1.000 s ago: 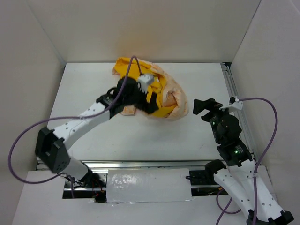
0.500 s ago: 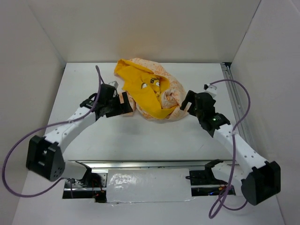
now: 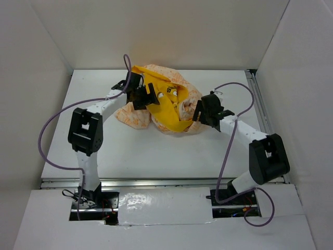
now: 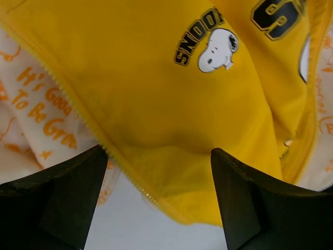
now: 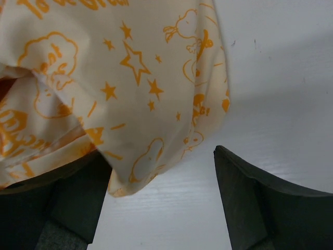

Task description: Zip up the jacket

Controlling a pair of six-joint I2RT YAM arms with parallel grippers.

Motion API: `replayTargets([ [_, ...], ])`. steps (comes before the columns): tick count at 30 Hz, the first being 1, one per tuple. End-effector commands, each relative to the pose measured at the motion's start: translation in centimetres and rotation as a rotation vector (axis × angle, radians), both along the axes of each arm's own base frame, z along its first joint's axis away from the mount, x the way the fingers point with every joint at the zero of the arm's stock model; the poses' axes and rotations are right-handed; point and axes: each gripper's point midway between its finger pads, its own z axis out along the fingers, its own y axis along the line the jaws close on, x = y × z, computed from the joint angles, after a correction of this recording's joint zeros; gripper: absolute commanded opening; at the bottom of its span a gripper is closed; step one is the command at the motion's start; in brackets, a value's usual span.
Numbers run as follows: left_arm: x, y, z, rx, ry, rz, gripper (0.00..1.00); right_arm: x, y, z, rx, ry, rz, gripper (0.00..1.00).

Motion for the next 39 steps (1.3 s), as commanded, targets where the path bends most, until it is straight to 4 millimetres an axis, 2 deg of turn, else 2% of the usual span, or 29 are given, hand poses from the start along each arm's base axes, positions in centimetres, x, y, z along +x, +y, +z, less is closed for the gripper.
replayTargets([
  [1,0.7,-1.2,-1.7,-0.012,0.043,-0.053,0.91,2.9,-0.7,0.5,-0.025,-0.038,-0.082,0.82],
  [2,0.7,-1.3,-2.1,-0.001,0.046,-0.057,0.87,3.0,-1.3,0.4,-0.033,-0.033,-0.107,0.75],
  [3,0.7,-1.1,-2.7,0.017,0.056,-0.052,0.74,3.2,-1.7,0.6,-0.031,-0.043,-0.124,0.64],
  [4,0.6,-0.9,-3.2,0.027,0.059,-0.058,0.67,3.3,-2.1,1.0,-0.021,-0.057,-0.139,0.61],
  [5,0.2,-0.7,-3.9,0.034,0.07,-0.06,0.6,3.8,-2.3,1.8,-0.005,-0.093,-0.147,0.45],
  [6,0.4,-0.7,-3.8,0.031,0.053,-0.061,0.29,3.7,-2.9,3.3,0.016,-0.132,-0.167,0.19],
  [7,0.5,-0.6,-3.6,0.028,0.04,-0.061,0.1,3.6,-3.3,4.3,0.019,-0.159,-0.187,0.0],
  [8,0.6,-0.2,-3.4,0.032,0.032,-0.053,0.0,3.4,-4.1,6.6,0.014,-0.223,-0.217,0.0],
  [10,1.3,0.6,-1.6,0.053,-0.037,-0.029,0.0,2.5,-5.0,8.8,-0.018,-0.269,-0.224,0.0],
  [11,1.3,1.0,-1.1,0.067,-0.055,-0.015,0.0,1.7,-5.7,11.4,-0.023,-0.328,-0.241,0.0],
  [12,1.7,1.4,1.9,0.074,-0.144,-0.007,0.0,1.1,-6.0,12.8,-0.042,-0.355,-0.236,0.0],
  [13,1.6,1.8,3.3,0.083,-0.182,0.004,0.0,0.4,-6.5,14.0,-0.048,-0.378,-0.25,0.0],
  [14,1.1,2.3,4.2,0.098,-0.212,0.014,0.0,-0.9,-7.2,16.7,-0.036,-0.45,-0.269,0.0],
  [15,0.7,2.8,8.2,0.099,-0.313,0.022,0.0,-1.6,-7.3,18.3,-0.047,-0.484,-0.246,0.0],
  [16,0.3,3.6,9.5,0.132,-0.356,0.047,0.0,-2.3,-7.4,19.9,-0.041,-0.523,-0.235,0.0],
  [17,-0.2,4.8,13.7,0.167,-0.477,0.073,0.0,-3.7,-7.4,22.7,-0.032,-0.591,-0.197,0.0],
  [20,-1.5,6.8,19.9,0.226,-0.653,0.086,0.0,-6.6,-7.8,29.1,-0.015,-0.735,-0.15,0.0],
  [21,-2.6,7.9,23.4,0.225,-0.733,0.113,0.0,-7.4,-7.7,30.2,-0.008,-0.754,-0.124,0.0],
  [22,-3.1,8.8,25.7,0.252,-0.791,0.133,0.0,-9.0,-8.0,33.1,0.012,-0.823,-0.119,0.0],
  [24,-5.2,10.0,31.0,0.241,-0.905,0.166,0.0,-10.5,-7.9,35.3,0.022,-0.874,-0.081,0.0],
  [25,-6.0,10.1,32.6,0.243,-0.951,0.149,0.0,-12.0,-8.0,37.4,0.046,-0.931,-0.069,0.0],
  [29,-11.2,10.5,40.0,0.185,-1.151,0.108,0.0,-15.8,-7.4,42.0,0.077,-1.068,0.039,0.0],
  [31,-12.6,10.7,41.7,0.169,-1.206,0.104,0.0,-17.2,-7.2,43.8,0.088,-1.11,0.072,0.0],
  [32,-13.5,10.5,42.5,0.156,-1.234,0.082,0.0,-17.1,-7.3,44.1,0.088,-1.11,0.062,0.0],
  [34,-13.3,10.1,42.2,0.146,-1.226,0.066,0.0,-15.5,-7.5,44.1,0.08,-1.073,0.022,0.0],
  [35,-12.8,9.8,41.7,0.148,-1.207,0.062,0.0,-14.5,-7.6,43.9,0.077,-1.049,-0.001,0.0],
  [36,-12.1,9.8,41.2,0.155,-1.187,0.07,0.0,-12.1,-7.3,42.8,0.055,-0.982,-0.02,0.0],
  [38,-9.0,9.3,38.1,0.194,-1.094,0.075,0.0,-9.2,-7.6,40.8,0.023,-0.89,-0.085,0.0],
  [39,-6.5,8.5,35.2,0.219,-1.024,0.061,0.0,-6.1,-7.0,38.8,-0.002,-0.813,-0.1,0.0],
])
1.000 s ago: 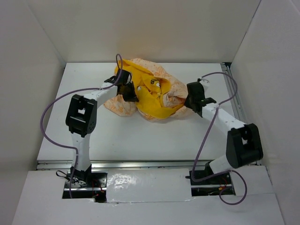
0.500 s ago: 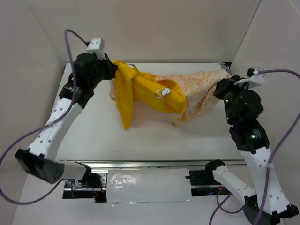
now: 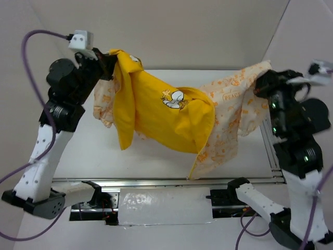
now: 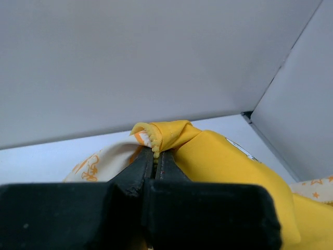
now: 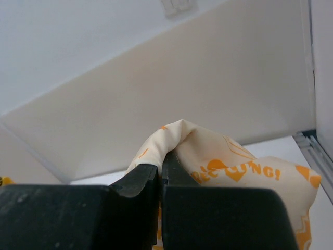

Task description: Zip up the jacket

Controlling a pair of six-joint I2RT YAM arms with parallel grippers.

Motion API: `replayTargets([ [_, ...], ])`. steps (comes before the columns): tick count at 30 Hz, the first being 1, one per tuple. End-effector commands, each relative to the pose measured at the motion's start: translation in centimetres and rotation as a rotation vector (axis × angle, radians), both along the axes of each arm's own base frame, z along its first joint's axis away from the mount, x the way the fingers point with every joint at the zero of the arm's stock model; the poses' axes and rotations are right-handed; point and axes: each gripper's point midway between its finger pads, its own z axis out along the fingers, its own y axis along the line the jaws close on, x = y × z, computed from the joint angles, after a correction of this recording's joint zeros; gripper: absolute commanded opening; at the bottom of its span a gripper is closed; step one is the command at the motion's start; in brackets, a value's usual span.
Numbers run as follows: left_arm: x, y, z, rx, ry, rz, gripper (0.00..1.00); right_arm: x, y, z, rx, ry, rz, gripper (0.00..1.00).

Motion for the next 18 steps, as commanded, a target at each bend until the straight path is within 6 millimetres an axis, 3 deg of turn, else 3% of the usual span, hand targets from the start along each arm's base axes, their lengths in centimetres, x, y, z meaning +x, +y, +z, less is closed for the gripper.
replayTargets([
  [1,6.8,-1.6,-6.1,0.072,0.141,0.037,0.0,9.4,1.2,-7.5,-0.063,0.299,-0.088,0.0],
  [2,8.0,-2.2,-8.1,0.085,0.193,0.027,0.0,12.7,1.7,-10.6,-0.088,0.396,-0.098,0.0],
  [3,9.3,-2.8,-10.2,0.088,0.246,0.021,0.0,14.4,2.1,-12.2,-0.084,0.441,-0.092,0.0],
  [4,11.8,-3.7,-14.7,0.114,0.349,0.013,0.01,15.8,2.9,-13.9,-0.092,0.485,-0.061,0.0],
  [5,12.7,-4.2,-17.4,0.125,0.412,0.008,0.11,18.7,3.4,-17.3,-0.107,0.563,-0.056,0.0],
  [6,14.3,-4.8,-22.1,0.13,0.52,0.016,0.2,19.9,3.8,-19.0,-0.114,0.603,-0.04,0.0],
  [7,14.9,-5.0,-24.4,0.13,0.58,0.026,0.29,21.1,4.1,-20.6,-0.115,0.638,-0.032,0.0],
  [8,15.1,-5.1,-26.0,0.119,0.646,0.039,0.48,23.0,4.2,-23.2,-0.122,0.697,-0.047,0.12],
  [9,15.7,-5.2,-28.7,0.124,0.719,0.054,0.56,23.8,4.2,-24.3,-0.121,0.726,-0.059,0.19],
  [10,15.9,-5.4,-28.7,0.115,0.735,0.056,0.62,24.5,3.8,-26.7,-0.136,0.797,-0.101,0.3],
  [12,15.3,-5.3,-29.1,0.095,0.774,0.06,0.7,24.8,3.5,-26.9,-0.124,0.814,-0.131,0.51],
  [13,14.6,-5.2,-29.7,0.092,0.793,0.057,0.77,24.5,3.4,-26.4,-0.11,0.794,-0.139,0.99],
  [14,13.9,-5.3,-29.7,0.074,0.799,0.048,0.84,23.8,3.5,-28.0,-0.102,0.819,-0.133,1.0],
  [15,12.8,-5.4,-27.7,0.047,0.753,0.021,0.93,23.1,3.8,-28.5,-0.093,0.821,-0.111,1.0],
  [16,10.9,-5.3,-30.2,0.042,0.812,0.009,0.99,21.8,4.5,-29.4,-0.067,0.816,-0.057,1.0],
  [17,9.4,-5.2,-29.0,0.02,0.79,-0.012,0.99,21.1,4.9,-30.1,-0.054,0.818,-0.028,1.0],
  [18,8.2,-5.1,-29.9,0.006,0.814,-0.02,0.99,20.2,5.3,-30.6,-0.047,0.819,0.002,1.0],
])
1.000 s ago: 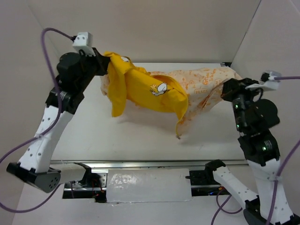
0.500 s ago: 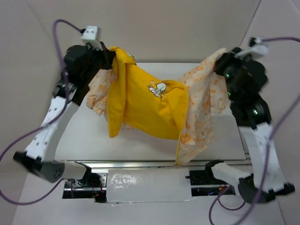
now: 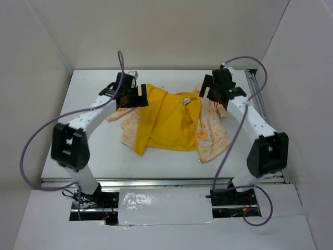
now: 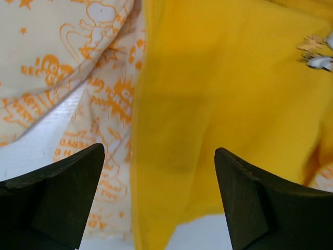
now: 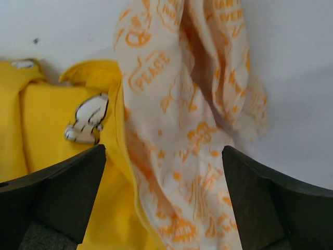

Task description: Zip up the jacket

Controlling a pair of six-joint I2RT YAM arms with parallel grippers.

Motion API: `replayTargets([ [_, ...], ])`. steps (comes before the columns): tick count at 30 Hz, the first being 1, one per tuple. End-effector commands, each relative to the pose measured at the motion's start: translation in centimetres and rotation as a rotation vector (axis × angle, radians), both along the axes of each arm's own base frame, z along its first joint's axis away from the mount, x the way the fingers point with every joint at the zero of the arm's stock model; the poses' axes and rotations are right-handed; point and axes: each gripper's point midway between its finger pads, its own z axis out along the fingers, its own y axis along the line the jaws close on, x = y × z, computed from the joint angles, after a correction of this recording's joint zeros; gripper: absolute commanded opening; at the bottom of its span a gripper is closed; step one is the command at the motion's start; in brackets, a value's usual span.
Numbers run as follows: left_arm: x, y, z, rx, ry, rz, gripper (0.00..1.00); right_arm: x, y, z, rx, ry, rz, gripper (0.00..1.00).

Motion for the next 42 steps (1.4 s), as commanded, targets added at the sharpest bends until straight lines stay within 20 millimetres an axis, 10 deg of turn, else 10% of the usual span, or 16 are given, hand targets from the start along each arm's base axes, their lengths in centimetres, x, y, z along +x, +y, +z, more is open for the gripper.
replayTargets([
  [1,-4.6,-0.1,3.2,-0.13,-0.05,0.006,0.99,-2.7,1.2,5.9,0.137,-0.2,0.044,1.0],
  [9,-16.0,-0.1,-4.5,-0.192,0.189,0.017,0.99,-7.9,4.9,0.9,0.151,-0.114,0.158,1.0],
  [18,-18.3,0.3,-9.6,-0.106,0.383,0.113,0.88,-13.2,4.7,-4.2,0.202,-0.026,0.111,0.99],
  [21,-18.6,-0.2,-10.2,-0.093,0.398,0.104,0.59,-14.7,4.6,-6.2,0.226,0.017,0.096,0.99],
  [22,-18.6,-1.0,-10.0,-0.105,0.389,0.078,0.45,-15.0,4.5,-6.5,0.231,0.024,0.087,0.98],
  [23,-18.5,-1.2,-9.8,-0.106,0.382,0.068,0.09,-15.5,4.5,-7.5,0.234,0.048,0.081,0.98],
  [24,-18.0,-1.7,-9.1,-0.097,0.353,0.067,0.0,-15.7,4.6,-7.8,0.232,0.056,0.086,0.98],
  [32,-14.7,3.6,1.6,0.153,0.176,0.355,0.0,-16.6,3.4,-8.2,0.215,0.059,0.026,0.98],
  [36,-13.5,-0.8,7.5,0.122,0.03,0.216,0.0,-17.3,2.2,-8.0,0.217,0.054,-0.05,0.99],
  [42,-16.9,-13.7,1.7,0.061,0.094,-0.244,0.0,-17.8,1.9,-6.4,0.324,-0.012,-0.072,1.0],
])
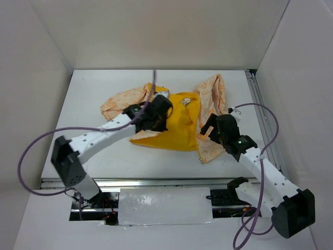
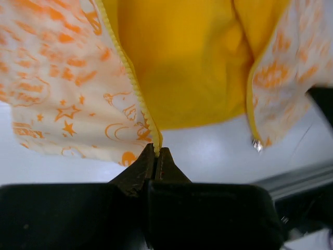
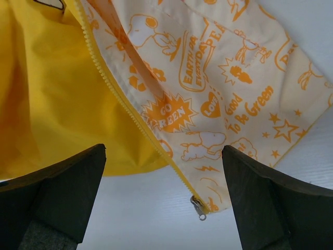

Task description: Zip up the jacket

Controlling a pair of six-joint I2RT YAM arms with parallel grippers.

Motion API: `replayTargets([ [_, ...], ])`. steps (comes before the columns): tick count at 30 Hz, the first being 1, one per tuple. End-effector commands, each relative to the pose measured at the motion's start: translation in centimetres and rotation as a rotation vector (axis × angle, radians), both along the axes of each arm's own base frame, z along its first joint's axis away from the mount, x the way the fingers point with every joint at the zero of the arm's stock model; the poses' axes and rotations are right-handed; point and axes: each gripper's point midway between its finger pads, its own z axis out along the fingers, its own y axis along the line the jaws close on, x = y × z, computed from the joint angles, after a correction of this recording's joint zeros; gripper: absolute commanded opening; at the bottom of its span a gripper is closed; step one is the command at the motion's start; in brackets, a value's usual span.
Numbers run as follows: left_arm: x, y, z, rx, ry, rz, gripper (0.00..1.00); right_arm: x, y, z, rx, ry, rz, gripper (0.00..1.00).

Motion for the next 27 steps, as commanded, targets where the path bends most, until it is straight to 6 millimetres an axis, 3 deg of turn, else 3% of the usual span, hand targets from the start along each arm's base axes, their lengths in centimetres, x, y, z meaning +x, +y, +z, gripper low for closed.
replayTargets([
  [1,-2.3,-5.8,-6.2,0.08,0.111,-0.209,0.0,-0.5,-0.6,1.0,0.066,-0.048,-0.042,1.0],
  [2,-4.0,-7.6,-7.0,0.112,0.123,-0.266,0.0,-0.7,-0.8,1.6,0.083,-0.077,-0.044,1.0],
  [3,-4.6,-8.7,-9.5,0.168,0.161,-0.295,0.01,-0.8,-0.9,1.9,0.093,-0.087,-0.045,1.0],
  [5,-7.0,-11.3,-10.6,0.196,0.196,-0.379,0.1,-1.0,-1.7,2.2,0.099,-0.109,-0.066,1.0],
  [6,-7.7,-11.9,-12.8,0.24,0.23,-0.404,0.25,-1.1,-2.0,2.2,0.1,-0.112,-0.073,1.0],
  [7,-8.8,-12.7,-13.3,0.248,0.244,-0.428,0.34,-1.2,-2.1,2.3,0.108,-0.116,-0.074,1.0],
  [8,-9.5,-12.7,-14.0,0.254,0.274,-0.427,0.56,-1.1,-2.5,2.1,0.103,-0.116,-0.077,1.0],
  [9,-9.9,-12.7,-14.4,0.253,0.291,-0.419,0.66,-1.1,-2.5,1.9,0.107,-0.111,-0.071,1.0],
  [10,-10.3,-12.6,-14.0,0.224,0.297,-0.404,0.78,-1.1,-2.3,1.6,0.118,-0.099,-0.057,1.0],
  [13,-10.9,-11.5,-13.0,0.17,0.273,-0.415,0.99,-1.0,-1.9,0.6,0.12,-0.075,-0.022,1.0],
  [14,-11.0,-12.4,-10.3,0.068,0.218,-0.448,0.99,-1.0,-2.0,0.5,0.121,-0.073,-0.023,1.0],
  [15,-11.9,-11.5,-10.8,0.061,0.228,-0.468,0.99,-0.9,-1.9,0.3,0.122,-0.068,-0.017,1.0],
  [16,-12.2,-11.3,-10.0,0.032,0.21,-0.488,0.99,-1.0,-1.8,0.1,0.125,-0.068,-0.003,1.0],
  [17,-12.6,-11.1,-7.9,-0.027,0.179,-0.507,0.99,-1.0,-1.7,0.1,0.127,-0.07,0.006,1.0],
  [18,-12.8,-10.5,-8.4,-0.034,0.17,-0.51,0.99,-1.0,-1.6,0.1,0.129,-0.072,0.009,1.0],
  [20,-13.0,-9.6,-6.9,-0.083,0.15,-0.492,0.99,-1.0,-1.4,0.2,0.132,-0.078,0.026,1.0],
  [23,-12.4,-7.3,-8.1,-0.087,0.197,-0.399,0.99,-1.0,-1.2,0.2,0.135,-0.085,0.046,1.0],
  [27,-10.1,-2.3,-10.8,-0.024,0.307,-0.11,0.99,-1.0,0.8,1.3,0.088,-0.117,0.208,0.99],
])
